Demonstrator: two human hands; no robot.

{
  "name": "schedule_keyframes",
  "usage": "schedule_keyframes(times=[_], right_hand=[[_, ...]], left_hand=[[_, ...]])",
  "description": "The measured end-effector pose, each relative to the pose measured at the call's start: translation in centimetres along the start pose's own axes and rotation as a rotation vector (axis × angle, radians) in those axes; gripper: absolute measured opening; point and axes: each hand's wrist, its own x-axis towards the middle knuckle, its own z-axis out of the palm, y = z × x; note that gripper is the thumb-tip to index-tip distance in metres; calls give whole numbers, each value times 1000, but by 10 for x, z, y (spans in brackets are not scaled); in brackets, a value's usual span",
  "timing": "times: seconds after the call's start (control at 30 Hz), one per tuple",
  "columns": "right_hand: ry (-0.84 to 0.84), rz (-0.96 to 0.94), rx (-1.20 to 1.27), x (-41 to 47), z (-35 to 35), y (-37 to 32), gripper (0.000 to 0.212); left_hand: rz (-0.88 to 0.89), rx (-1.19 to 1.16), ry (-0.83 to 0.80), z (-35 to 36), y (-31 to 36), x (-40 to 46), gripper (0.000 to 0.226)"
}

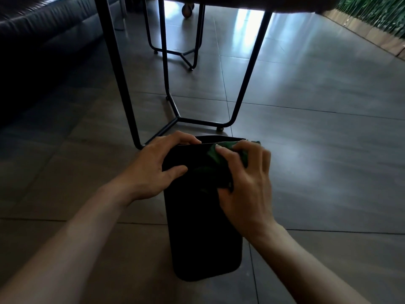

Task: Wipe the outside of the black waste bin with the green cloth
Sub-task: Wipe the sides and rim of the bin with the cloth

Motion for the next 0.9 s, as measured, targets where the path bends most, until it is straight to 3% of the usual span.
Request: schedule_keyframes(times=[0.23, 0.3, 0.4, 0.5, 0.77, 0.9], right_hand=[[-285, -258, -116, -152, -7, -4, 28], [-270, -241, -95, -135, -7, -1, 31], [-131, -56, -12, -55, -4, -7, 52], [29, 49, 34, 8, 0, -8, 48], [-292, -141, -75, -142, -11, 0, 49], [-139, -25, -31, -60, -9, -4, 57]], left_hand=[[0, -16, -24, 0, 0, 1, 56], [-4, -9, -17, 0, -2, 2, 55], [-6, -3, -11, 1, -1, 3, 54], [18, 16, -8, 1, 0, 2, 52], [12, 4, -20, 1, -1, 3, 56], [7, 13, -28, 2, 0, 4, 55]])
